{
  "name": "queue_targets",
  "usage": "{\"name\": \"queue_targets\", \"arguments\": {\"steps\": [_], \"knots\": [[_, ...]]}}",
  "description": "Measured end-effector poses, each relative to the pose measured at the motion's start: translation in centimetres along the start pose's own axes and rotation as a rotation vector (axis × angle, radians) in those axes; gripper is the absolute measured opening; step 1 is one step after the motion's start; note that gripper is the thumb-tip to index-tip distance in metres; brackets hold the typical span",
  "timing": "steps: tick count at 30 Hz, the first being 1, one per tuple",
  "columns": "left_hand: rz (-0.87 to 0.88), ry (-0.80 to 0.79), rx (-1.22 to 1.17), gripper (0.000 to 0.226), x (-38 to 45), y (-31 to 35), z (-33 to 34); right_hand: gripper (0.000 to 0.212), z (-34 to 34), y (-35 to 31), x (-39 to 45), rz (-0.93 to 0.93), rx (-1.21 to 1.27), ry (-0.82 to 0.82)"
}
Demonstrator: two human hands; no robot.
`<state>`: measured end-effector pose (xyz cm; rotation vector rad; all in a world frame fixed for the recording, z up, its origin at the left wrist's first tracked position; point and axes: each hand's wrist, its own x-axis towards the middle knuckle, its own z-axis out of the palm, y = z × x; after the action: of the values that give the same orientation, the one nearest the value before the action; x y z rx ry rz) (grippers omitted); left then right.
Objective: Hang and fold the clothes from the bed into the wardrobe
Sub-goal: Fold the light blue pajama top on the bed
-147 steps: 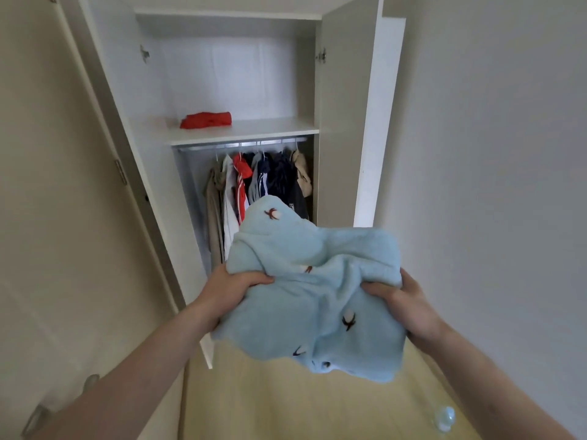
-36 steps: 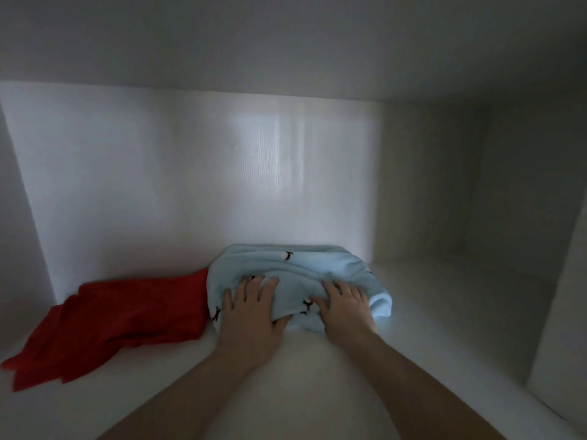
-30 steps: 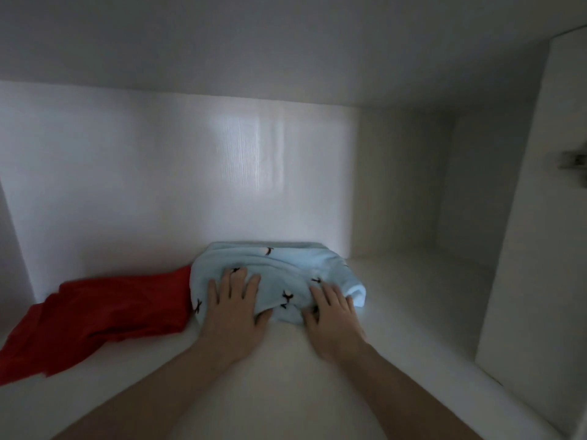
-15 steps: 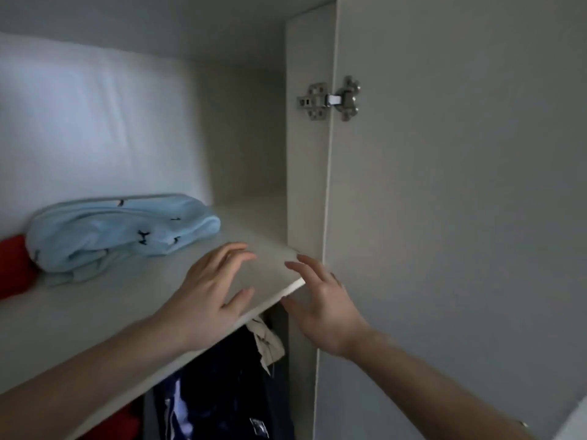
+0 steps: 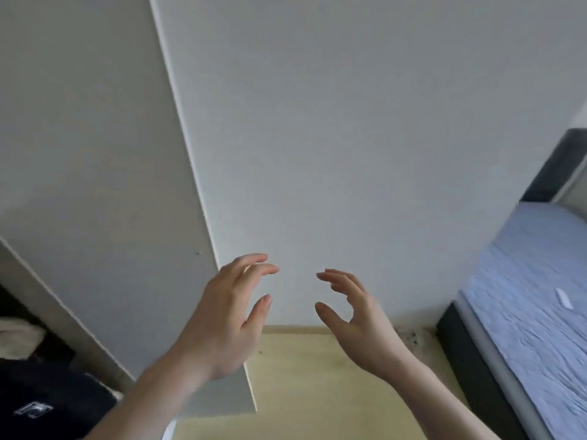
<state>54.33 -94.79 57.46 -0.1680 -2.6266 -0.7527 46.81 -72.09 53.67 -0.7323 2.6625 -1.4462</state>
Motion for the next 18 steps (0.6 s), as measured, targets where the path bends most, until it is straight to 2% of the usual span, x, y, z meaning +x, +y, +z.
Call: {"name": "queue_targets", "arguments": {"steps": [9,18], "knots": [[0.268,-0.385,-0.156,0.033,5.9,15.3,17.4,0.043,-16.1,11.5,-14.0,0.346,-0.054,0.406],[0.527,-0.617,-0.264,0.034,11.3,30.8,32.1,0.038,-29.5,19.6,-24.1,0.618,-0.093,0.688]]}}
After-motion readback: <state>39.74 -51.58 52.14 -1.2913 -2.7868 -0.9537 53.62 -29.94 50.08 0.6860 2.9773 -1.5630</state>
